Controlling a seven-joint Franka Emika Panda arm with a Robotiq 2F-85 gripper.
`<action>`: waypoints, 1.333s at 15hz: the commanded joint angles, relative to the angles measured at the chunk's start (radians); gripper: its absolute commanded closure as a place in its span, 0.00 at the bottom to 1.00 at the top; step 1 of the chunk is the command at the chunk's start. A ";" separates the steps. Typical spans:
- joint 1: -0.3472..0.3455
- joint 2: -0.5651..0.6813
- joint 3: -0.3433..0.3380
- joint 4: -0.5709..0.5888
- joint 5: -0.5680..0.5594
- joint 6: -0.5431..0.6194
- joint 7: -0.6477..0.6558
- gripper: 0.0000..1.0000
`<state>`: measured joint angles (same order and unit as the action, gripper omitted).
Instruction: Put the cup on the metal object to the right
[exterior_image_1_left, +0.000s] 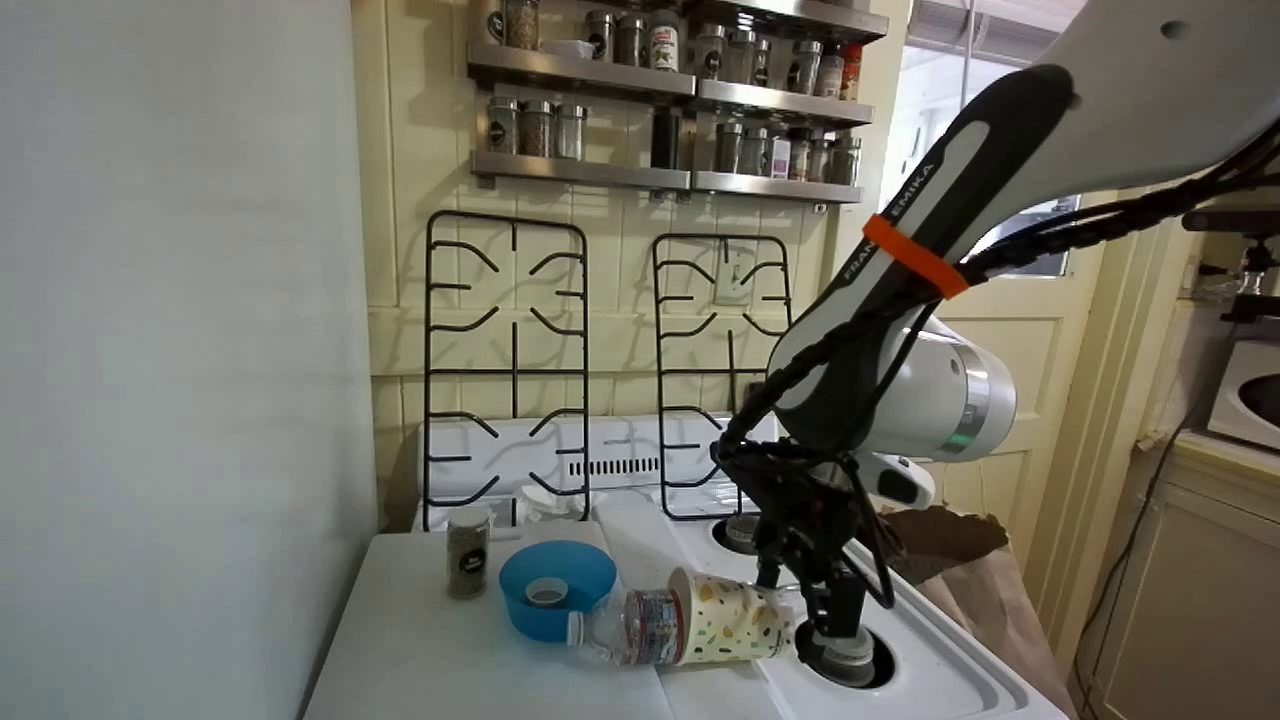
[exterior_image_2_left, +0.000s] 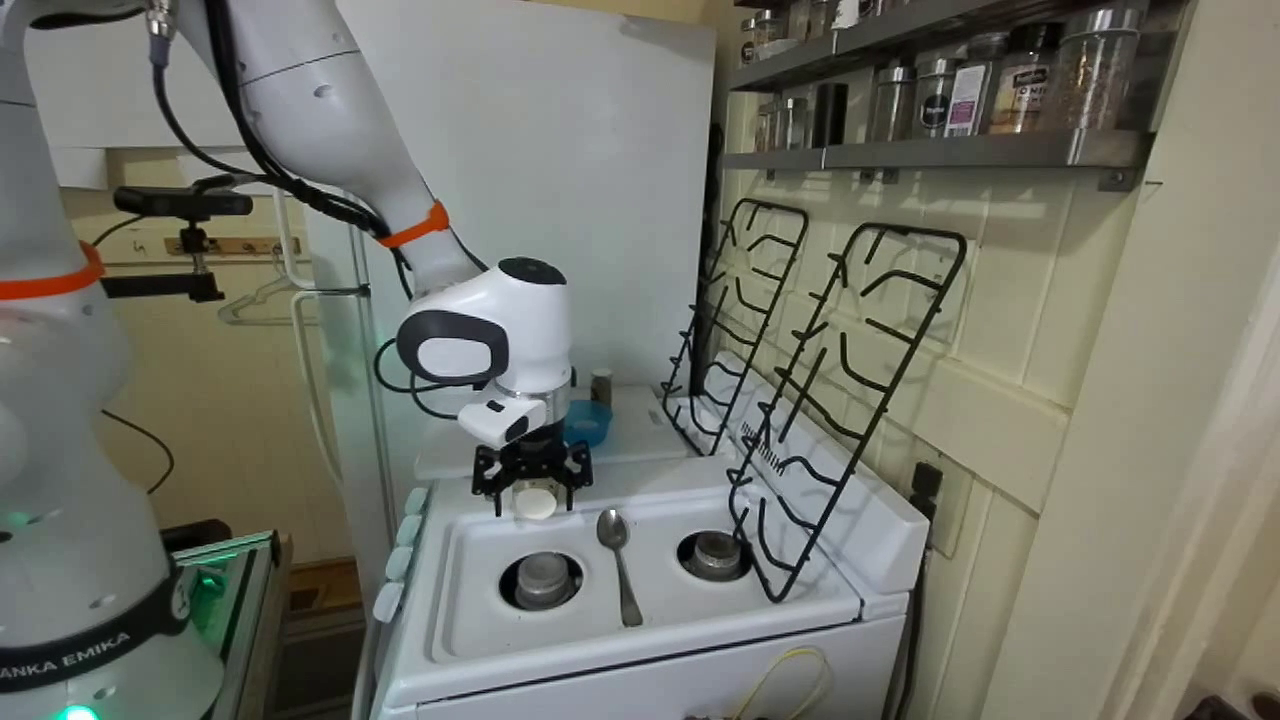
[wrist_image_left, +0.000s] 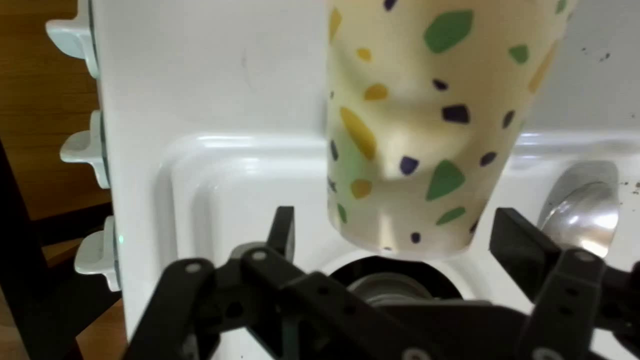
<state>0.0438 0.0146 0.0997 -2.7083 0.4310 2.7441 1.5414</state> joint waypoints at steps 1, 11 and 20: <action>0.024 0.033 -0.001 0.018 0.008 0.056 0.046 0.00; 0.038 0.040 -0.011 0.025 -0.045 0.048 0.080 0.51; 0.039 -0.184 -0.037 0.049 0.116 -0.195 -0.387 0.60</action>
<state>0.0732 -0.0799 0.0902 -2.6567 0.4718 2.6603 1.3286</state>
